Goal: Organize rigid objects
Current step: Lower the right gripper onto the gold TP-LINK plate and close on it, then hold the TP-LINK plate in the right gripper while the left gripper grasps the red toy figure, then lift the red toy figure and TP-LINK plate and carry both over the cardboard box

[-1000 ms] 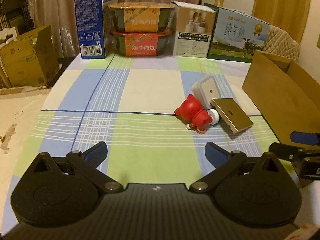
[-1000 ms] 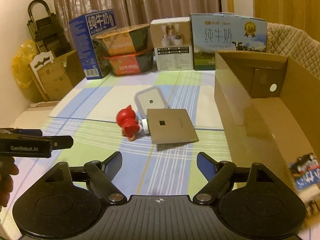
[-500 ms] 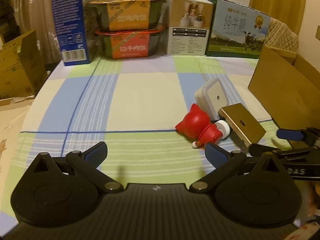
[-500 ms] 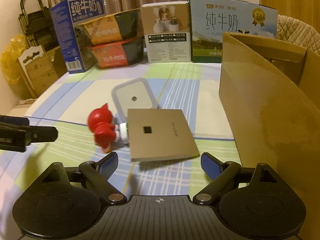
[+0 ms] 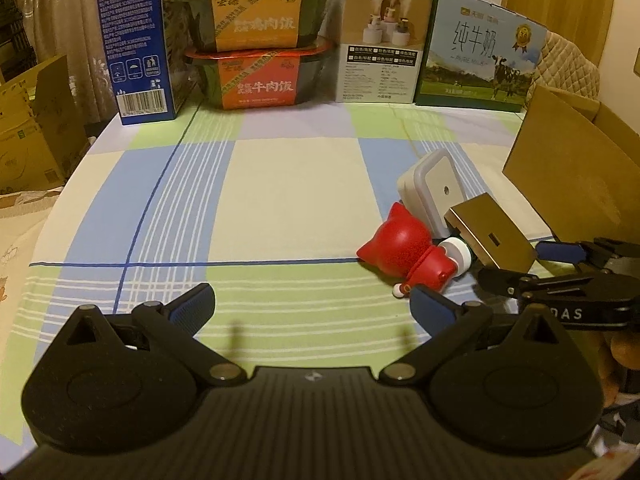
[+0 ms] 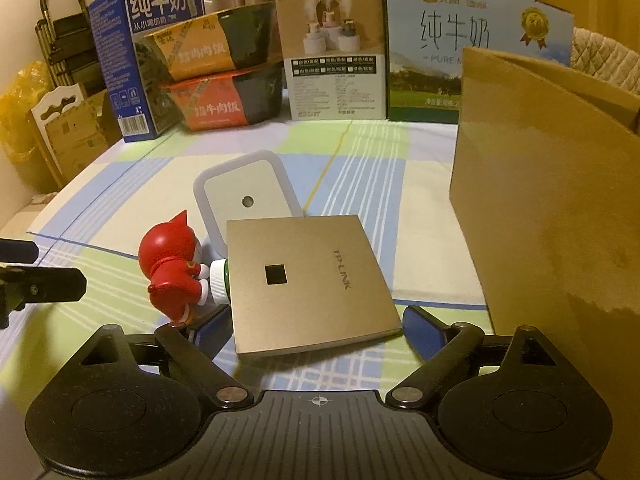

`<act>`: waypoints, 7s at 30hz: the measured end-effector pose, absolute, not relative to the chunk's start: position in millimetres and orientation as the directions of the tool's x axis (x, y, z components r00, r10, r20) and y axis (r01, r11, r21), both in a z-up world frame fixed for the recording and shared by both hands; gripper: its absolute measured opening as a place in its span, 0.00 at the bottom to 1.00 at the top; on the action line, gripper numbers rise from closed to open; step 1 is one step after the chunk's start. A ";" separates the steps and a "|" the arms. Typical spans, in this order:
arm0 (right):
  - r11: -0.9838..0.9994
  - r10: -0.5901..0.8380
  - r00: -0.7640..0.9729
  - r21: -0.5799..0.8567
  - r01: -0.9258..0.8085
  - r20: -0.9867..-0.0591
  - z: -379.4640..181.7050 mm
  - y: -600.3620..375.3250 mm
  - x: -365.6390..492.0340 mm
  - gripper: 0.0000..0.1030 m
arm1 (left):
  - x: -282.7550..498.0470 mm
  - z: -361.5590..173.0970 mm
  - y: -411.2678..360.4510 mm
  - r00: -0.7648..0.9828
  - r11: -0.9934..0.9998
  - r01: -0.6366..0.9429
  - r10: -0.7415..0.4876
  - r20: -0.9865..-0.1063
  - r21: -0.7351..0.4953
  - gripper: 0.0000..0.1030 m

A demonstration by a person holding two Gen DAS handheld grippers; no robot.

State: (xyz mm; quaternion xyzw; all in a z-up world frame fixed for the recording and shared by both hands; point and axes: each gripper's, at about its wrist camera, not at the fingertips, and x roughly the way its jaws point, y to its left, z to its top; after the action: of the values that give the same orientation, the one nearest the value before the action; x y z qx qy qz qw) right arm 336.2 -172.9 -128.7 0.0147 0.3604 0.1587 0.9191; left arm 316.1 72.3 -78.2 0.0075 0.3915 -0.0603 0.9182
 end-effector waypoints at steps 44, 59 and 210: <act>0.928 0.336 0.594 0.150 -0.340 -0.731 -112.3 -172.7 290.1 0.52 | 318.2 -89.0 59.0 0.671 0.983 0.180 -0.139 -0.728 -0.022 0.99; 0.889 0.380 0.586 0.108 -0.444 -0.716 -123.8 -155.7 290.7 0.87 | 323.9 -91.2 62.5 0.678 0.987 0.163 -0.122 -0.725 -0.013 0.99; 0.990 0.074 0.819 0.140 0.007 -0.569 41.0 -423.3 158.2 0.82 | 201.8 55.7 -206.7 0.655 0.883 0.461 -0.406 -0.637 -0.088 0.62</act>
State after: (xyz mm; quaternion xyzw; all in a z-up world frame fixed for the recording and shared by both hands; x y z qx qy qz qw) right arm 158.2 -423.3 41.0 0.0679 0.3006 0.0177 0.9512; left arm 201.8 -206.7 55.7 0.0405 0.3399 -0.2383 0.9089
